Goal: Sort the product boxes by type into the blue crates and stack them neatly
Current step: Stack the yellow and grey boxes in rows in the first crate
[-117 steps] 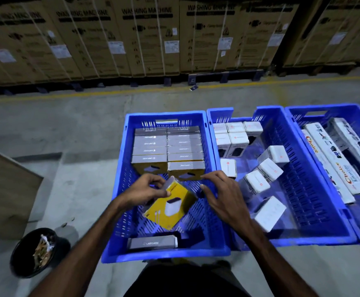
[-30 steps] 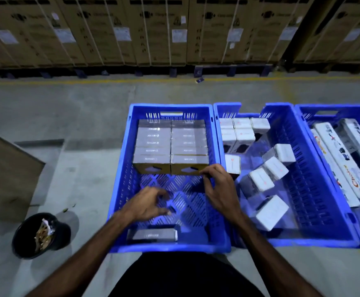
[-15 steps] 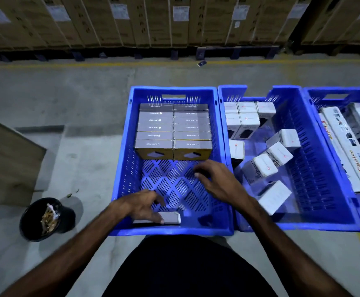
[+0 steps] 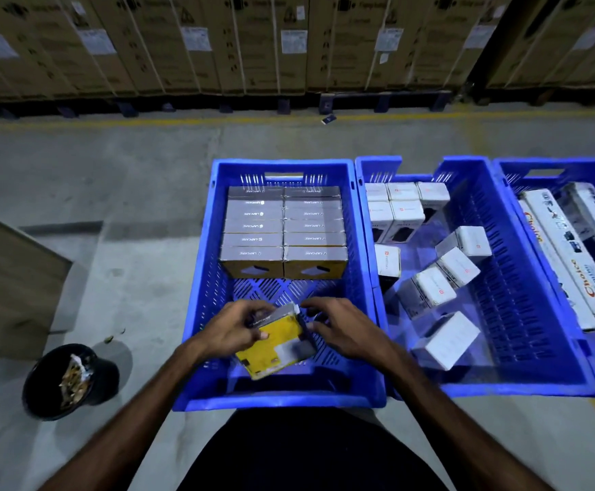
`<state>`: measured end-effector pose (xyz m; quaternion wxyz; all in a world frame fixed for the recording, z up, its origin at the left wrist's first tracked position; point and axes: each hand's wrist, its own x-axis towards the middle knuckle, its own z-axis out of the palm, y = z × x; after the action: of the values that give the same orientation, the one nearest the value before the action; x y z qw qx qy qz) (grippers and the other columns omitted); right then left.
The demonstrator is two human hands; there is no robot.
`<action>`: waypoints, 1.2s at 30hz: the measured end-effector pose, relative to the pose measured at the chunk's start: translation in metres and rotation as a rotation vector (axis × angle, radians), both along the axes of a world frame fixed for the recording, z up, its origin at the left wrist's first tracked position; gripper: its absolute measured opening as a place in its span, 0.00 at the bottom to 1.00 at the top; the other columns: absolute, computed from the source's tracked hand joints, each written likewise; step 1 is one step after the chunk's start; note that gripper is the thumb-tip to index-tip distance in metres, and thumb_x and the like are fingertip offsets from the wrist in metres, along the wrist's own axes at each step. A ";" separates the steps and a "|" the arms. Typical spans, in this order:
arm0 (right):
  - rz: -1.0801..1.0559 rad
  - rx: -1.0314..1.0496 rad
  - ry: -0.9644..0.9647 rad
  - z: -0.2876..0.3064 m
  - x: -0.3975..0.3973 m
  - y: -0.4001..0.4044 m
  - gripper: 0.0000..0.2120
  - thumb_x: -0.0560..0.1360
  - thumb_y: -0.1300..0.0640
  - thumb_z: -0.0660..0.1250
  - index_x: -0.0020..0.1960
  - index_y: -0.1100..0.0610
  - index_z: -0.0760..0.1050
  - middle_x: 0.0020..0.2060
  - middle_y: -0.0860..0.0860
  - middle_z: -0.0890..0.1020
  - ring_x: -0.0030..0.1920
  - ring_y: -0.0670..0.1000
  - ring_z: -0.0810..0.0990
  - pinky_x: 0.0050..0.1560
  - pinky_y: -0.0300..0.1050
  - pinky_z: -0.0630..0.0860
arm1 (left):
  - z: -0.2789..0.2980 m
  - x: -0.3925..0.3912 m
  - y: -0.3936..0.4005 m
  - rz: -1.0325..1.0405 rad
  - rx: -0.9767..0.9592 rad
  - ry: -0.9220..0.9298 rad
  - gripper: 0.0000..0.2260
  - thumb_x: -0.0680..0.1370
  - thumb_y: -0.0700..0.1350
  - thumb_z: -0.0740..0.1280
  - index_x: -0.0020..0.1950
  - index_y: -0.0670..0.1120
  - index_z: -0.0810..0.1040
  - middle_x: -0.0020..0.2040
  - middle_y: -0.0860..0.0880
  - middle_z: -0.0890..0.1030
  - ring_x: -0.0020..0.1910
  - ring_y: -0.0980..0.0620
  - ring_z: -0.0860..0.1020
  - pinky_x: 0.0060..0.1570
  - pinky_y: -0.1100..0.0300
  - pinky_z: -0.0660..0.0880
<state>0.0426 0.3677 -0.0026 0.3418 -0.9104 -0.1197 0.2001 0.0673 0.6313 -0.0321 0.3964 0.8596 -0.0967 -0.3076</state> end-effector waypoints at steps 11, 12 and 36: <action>-0.090 0.145 -0.184 0.001 0.001 0.003 0.26 0.82 0.51 0.67 0.79 0.44 0.67 0.62 0.46 0.76 0.63 0.48 0.76 0.61 0.48 0.75 | 0.023 0.013 -0.021 0.183 -0.376 0.115 0.20 0.76 0.33 0.73 0.61 0.54 0.82 0.51 0.45 0.86 0.47 0.54 0.83 0.48 0.55 0.80; -0.093 0.155 -0.195 0.001 0.002 0.003 0.26 0.82 0.51 0.66 0.79 0.44 0.67 0.62 0.46 0.76 0.63 0.48 0.76 0.61 0.47 0.75 | 0.023 0.013 -0.024 0.183 -0.387 0.115 0.20 0.76 0.33 0.73 0.62 0.54 0.82 0.53 0.43 0.86 0.48 0.51 0.83 0.48 0.54 0.80; -0.311 0.262 -0.427 0.017 0.023 -0.015 0.23 0.78 0.52 0.73 0.72 0.46 0.77 0.48 0.45 0.74 0.49 0.43 0.77 0.51 0.43 0.76 | 0.035 0.044 -0.057 0.552 -0.291 -0.034 0.17 0.75 0.47 0.78 0.63 0.49 0.82 0.57 0.48 0.85 0.57 0.46 0.83 0.56 0.49 0.82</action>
<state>0.0655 0.3523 0.0140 0.4499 -0.8875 -0.0727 -0.0678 0.1109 0.5742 0.0026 0.5820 0.7927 0.0908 -0.1571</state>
